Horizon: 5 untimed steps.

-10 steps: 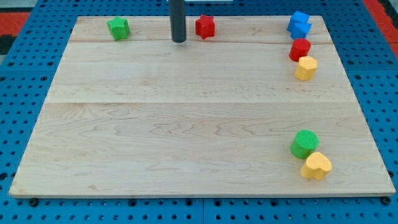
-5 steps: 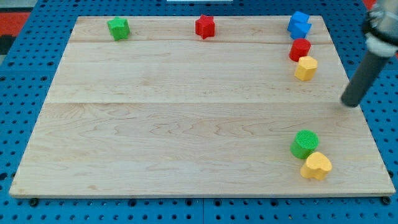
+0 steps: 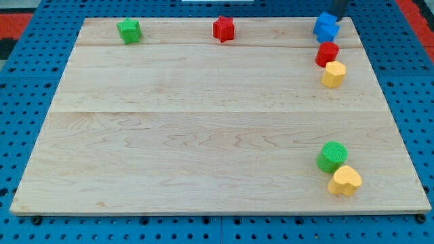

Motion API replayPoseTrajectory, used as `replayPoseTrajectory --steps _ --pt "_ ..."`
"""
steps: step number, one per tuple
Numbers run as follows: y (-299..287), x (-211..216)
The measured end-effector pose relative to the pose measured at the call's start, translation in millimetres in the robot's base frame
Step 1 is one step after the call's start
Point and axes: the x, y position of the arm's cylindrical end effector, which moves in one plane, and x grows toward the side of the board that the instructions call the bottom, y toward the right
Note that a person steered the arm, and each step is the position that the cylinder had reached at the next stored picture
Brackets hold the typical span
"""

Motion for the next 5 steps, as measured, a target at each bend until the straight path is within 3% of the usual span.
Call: replayPoseTrajectory --steps 2,4,5 --pt "-42.1 102.6" --pt "-147.1 132.4" --pt "-158.4 189.3"
